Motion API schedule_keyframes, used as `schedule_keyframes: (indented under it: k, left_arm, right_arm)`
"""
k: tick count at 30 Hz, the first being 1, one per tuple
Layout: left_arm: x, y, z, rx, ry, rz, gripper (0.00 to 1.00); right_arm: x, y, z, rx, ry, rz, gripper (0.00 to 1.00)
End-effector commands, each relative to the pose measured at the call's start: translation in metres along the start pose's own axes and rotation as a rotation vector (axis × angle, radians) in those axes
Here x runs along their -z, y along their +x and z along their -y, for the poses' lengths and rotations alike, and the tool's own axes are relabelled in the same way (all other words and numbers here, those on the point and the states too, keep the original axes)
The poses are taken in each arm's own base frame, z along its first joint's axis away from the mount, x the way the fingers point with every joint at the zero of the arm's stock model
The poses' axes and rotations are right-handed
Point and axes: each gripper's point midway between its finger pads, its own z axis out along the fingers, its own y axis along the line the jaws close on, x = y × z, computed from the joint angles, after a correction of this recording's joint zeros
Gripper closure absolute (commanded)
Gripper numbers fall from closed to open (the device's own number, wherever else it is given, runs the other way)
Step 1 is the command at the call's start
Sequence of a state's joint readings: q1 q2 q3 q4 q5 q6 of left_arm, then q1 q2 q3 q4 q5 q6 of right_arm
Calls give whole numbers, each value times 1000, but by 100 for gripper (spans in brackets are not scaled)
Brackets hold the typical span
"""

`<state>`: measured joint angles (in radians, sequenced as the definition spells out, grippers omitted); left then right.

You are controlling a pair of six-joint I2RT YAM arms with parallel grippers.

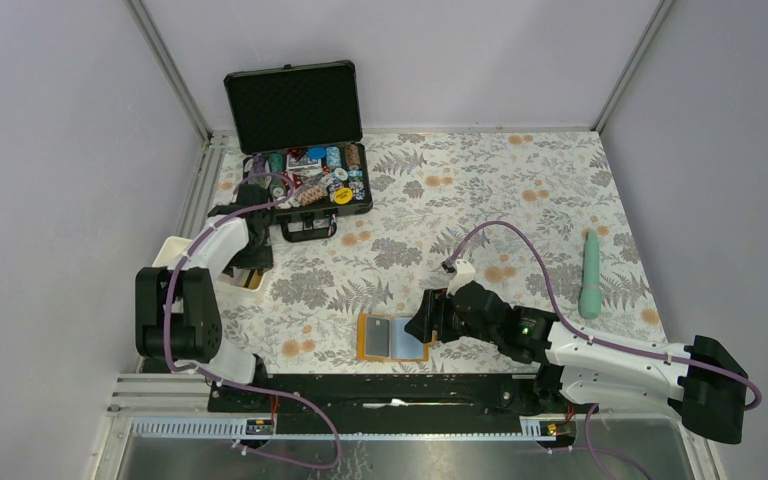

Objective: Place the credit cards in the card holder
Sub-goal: Pick up the credit card from the storage box.

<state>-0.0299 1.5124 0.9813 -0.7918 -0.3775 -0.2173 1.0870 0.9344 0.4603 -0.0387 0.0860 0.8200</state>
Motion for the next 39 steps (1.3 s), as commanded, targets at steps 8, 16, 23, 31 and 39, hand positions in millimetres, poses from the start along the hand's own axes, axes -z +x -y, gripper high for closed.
schedule_keyframes:
  k: [8,16,23,31,39]
  left_arm:
    - [2,-14,-13,29,-77,25,48]
    - [7,-17,-20,46,-101,54,60]
    - [12,-17,-22,56,-95,77,67]
    - [14,-18,-20,60,-81,88,76]
    - [18,-17,-17,61,-51,93,84]
  right_arm:
    - [1,-7,-5,-16,-26,31,32]
    - [2,-8,-6,-19,-30,33,32]
    - [2,-8,-6,-19,-29,33,32]
    - [2,-8,-6,-20,-29,33,32]
    - [1,-8,-7,-18,-28,31,32]
